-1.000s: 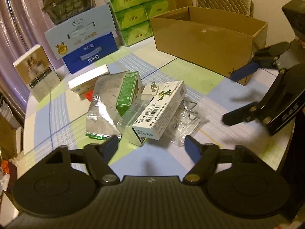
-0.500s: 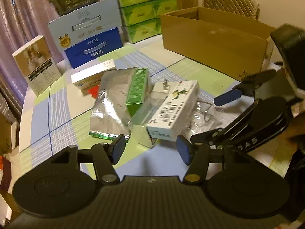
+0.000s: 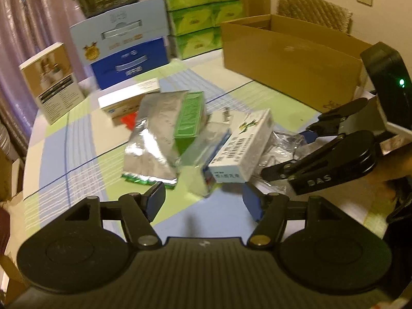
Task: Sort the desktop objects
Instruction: 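Grasp the clear plastic hook holder with the right tool, then grasp the white ointment box with the left tool while the right tool holds the holder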
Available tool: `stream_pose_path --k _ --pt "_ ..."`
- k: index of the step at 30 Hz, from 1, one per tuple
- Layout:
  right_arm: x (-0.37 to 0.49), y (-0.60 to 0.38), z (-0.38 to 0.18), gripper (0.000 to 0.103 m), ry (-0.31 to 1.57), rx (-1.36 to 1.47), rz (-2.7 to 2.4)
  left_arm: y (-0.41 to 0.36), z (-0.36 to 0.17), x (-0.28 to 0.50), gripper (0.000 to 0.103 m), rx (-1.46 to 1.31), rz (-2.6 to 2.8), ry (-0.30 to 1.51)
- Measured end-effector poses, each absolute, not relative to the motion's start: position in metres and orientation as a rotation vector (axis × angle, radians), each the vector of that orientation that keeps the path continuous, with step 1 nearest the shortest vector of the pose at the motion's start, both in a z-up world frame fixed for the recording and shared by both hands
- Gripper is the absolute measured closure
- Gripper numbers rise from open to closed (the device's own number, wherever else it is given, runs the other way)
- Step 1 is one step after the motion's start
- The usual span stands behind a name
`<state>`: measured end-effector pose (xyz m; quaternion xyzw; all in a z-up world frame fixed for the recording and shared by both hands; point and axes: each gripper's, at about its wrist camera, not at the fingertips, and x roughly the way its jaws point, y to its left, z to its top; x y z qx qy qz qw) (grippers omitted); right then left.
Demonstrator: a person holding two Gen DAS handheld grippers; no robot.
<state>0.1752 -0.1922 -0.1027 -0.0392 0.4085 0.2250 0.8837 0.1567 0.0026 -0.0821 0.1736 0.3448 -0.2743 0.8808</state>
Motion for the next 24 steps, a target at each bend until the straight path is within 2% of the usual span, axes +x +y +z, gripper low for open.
stream_pose_path --k 9,17,20,22,24 --pt "0.152 -0.259 -0.097 0.046 0.868 -0.061 0.336 -0.045 -0.09 0.159 0.041 0.414 -0.692 0.7" --pt "0.145 -0.269 -0.095 0.046 0.865 -0.042 0.341 -0.078 -0.121 0.185 0.042 0.491 -0.734 0.741" --pt "0.146 -0.269 -0.097 0.045 0.857 -0.037 0.343 -0.085 -0.128 0.189 0.052 0.484 -0.721 0.779" --pt "0.146 -0.27 -0.098 0.045 0.856 -0.027 0.341 -0.086 -0.129 0.184 0.066 0.476 -0.705 0.791" --pt "0.145 -0.27 -0.097 0.045 0.855 -0.022 0.336 -0.083 -0.129 0.174 0.068 0.451 -0.682 0.81"
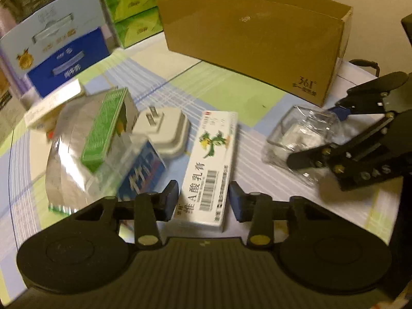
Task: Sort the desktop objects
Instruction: 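Grasp the white ointment box with the left tool while the right tool holds the holder, then carry the ointment box with the left tool while the right tool carries the holder to the cardboard box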
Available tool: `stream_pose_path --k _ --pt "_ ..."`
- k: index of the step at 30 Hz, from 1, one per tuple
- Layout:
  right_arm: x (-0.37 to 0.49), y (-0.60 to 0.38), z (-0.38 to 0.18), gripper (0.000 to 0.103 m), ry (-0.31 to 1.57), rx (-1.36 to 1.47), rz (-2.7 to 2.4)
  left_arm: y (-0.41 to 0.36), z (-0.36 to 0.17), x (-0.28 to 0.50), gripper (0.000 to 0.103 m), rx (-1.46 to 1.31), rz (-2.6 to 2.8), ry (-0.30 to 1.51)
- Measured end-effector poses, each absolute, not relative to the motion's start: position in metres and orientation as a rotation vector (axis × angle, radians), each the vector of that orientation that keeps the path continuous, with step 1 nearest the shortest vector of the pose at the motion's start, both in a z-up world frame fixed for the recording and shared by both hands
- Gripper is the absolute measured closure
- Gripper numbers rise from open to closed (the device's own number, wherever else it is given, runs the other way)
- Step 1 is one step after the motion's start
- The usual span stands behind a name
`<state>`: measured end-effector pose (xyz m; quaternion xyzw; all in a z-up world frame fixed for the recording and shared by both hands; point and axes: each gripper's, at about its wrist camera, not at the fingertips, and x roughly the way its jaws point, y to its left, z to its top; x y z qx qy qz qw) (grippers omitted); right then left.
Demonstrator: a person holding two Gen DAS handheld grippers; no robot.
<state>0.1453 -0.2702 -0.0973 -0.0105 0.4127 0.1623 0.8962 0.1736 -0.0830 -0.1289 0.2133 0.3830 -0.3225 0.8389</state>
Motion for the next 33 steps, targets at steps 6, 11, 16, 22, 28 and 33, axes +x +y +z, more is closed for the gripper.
stream_pose_path --k 6,11,16,22,28,33 --pt "0.135 -0.269 -0.096 0.045 0.856 -0.01 0.335 -0.063 -0.126 0.13 0.07 0.27 -0.535 0.913" --pt "0.12 -0.268 -0.097 0.045 0.846 -0.008 0.345 -0.053 -0.123 0.112 0.062 0.188 -0.458 0.886" --pt "0.116 -0.269 -0.097 0.044 0.835 -0.004 0.327 -0.064 -0.127 0.117 0.062 0.221 -0.469 0.836" --pt "0.117 -0.27 -0.098 0.032 0.814 -0.006 0.315 -0.072 -0.133 0.13 0.062 0.247 -0.466 0.811" --pt "0.124 -0.271 -0.104 0.027 0.805 0.021 0.301 -0.076 -0.135 0.134 0.062 0.246 -0.476 0.808" --pt "0.123 -0.271 -0.104 0.039 0.781 0.007 0.296 -0.077 -0.138 0.137 0.062 0.24 -0.489 0.828"
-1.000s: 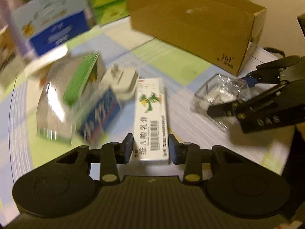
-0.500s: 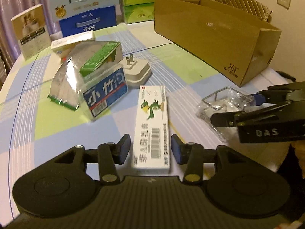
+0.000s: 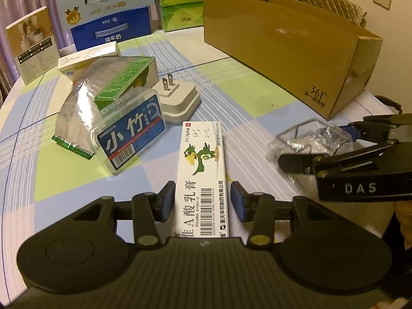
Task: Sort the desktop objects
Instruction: 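Carry the ointment box with the left tool while the right tool carries the holder to the cardboard box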
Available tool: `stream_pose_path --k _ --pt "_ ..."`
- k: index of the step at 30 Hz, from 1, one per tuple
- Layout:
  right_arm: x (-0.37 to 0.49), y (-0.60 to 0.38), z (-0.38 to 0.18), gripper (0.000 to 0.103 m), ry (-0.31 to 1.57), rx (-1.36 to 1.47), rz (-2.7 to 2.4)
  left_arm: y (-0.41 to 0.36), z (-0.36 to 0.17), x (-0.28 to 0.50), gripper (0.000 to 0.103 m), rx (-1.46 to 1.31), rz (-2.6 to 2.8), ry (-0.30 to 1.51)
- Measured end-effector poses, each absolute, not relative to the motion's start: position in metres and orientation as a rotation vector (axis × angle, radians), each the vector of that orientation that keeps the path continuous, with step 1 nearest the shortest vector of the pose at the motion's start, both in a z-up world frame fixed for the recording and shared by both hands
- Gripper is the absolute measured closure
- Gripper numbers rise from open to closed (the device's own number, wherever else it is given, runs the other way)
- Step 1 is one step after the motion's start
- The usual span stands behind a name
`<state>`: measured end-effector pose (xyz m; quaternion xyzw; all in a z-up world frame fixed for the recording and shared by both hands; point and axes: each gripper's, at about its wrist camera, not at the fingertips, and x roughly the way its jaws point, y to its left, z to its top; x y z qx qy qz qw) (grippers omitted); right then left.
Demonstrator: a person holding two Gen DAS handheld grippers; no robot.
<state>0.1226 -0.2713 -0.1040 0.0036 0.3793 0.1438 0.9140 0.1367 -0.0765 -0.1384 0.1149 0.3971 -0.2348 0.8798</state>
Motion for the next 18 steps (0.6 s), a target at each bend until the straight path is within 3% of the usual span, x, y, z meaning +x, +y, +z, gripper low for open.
stream_pose_path --k 3,5,18 --pt "0.122 -0.273 -0.103 0.04 0.776 0.01 0.286 -0.078 -0.138 0.14 0.063 0.24 -0.483 0.833" --pt "0.122 -0.274 -0.102 0.041 0.774 0.015 0.284 -0.08 -0.138 0.141 0.07 0.239 -0.483 0.84" --pt "0.107 -0.276 -0.081 0.041 0.752 0.025 0.3 -0.075 -0.12 0.112 0.07 0.218 -0.428 0.851"
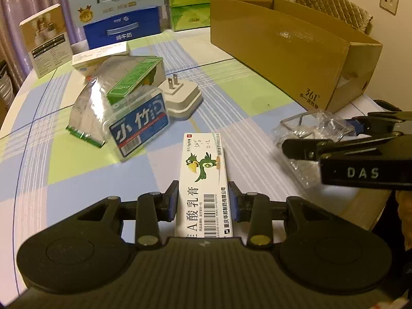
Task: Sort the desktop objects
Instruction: 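Carry the ointment box with the left tool while the right tool carries the holder to the cardboard box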
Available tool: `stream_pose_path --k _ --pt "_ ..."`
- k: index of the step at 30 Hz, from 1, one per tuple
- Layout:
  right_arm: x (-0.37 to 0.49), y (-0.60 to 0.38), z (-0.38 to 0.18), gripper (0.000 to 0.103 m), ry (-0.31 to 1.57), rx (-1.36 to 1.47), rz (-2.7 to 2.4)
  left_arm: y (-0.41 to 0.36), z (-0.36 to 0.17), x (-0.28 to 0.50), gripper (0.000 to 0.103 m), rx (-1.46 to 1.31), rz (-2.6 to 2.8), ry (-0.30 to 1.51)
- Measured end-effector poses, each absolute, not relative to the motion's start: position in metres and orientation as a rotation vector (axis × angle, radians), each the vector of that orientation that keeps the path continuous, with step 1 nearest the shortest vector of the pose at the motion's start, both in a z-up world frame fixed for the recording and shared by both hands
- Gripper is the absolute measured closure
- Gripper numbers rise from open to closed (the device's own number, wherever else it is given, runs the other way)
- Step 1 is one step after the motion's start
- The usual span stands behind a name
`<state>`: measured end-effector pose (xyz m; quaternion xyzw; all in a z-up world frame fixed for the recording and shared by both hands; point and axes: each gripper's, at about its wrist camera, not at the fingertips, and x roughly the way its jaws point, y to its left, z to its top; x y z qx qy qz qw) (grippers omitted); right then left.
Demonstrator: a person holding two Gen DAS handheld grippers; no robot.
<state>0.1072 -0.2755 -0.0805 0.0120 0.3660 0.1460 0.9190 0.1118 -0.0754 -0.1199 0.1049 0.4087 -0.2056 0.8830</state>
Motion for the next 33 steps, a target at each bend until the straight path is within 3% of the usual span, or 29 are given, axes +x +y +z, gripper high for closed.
stream_pose_path --k 18,33 --pt "0.085 -0.296 -0.019 0.041 0.643 0.046 0.291 -0.092 -0.051 0.092 0.07 0.167 -0.414 0.75" --pt "0.096 -0.369 0.049 0.04 0.493 0.052 0.168 -0.168 0.002 0.104 0.07 0.173 -0.534 0.654"
